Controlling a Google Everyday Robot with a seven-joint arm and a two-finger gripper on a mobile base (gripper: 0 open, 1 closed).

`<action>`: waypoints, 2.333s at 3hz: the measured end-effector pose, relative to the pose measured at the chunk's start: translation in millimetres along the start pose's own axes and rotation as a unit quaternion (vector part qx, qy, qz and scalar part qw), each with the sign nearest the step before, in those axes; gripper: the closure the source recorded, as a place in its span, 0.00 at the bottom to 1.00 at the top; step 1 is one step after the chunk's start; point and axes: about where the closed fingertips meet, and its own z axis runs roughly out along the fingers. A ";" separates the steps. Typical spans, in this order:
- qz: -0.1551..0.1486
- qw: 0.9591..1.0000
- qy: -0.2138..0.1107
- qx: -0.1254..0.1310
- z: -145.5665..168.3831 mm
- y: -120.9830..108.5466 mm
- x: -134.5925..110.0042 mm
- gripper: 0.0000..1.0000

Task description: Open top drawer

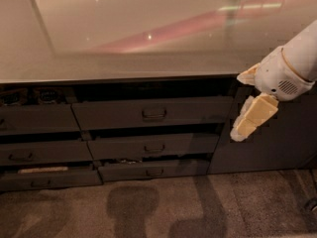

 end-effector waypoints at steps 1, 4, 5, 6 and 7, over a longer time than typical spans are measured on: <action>0.000 1.000 0.012 0.006 0.9 -0.9 7.2 0.00; -0.073 0.996 0.026 -0.047 10.6 0.1 -6.1 0.00; -0.163 0.973 0.078 -0.143 21.1 26.4 -9.5 0.00; -0.163 0.973 0.078 -0.143 21.1 26.4 -9.5 0.00; -0.169 0.977 0.074 -0.103 21.3 27.6 -10.3 0.00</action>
Offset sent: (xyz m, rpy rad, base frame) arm -0.0009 -0.0070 -0.0046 -0.0319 -0.0033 -0.0113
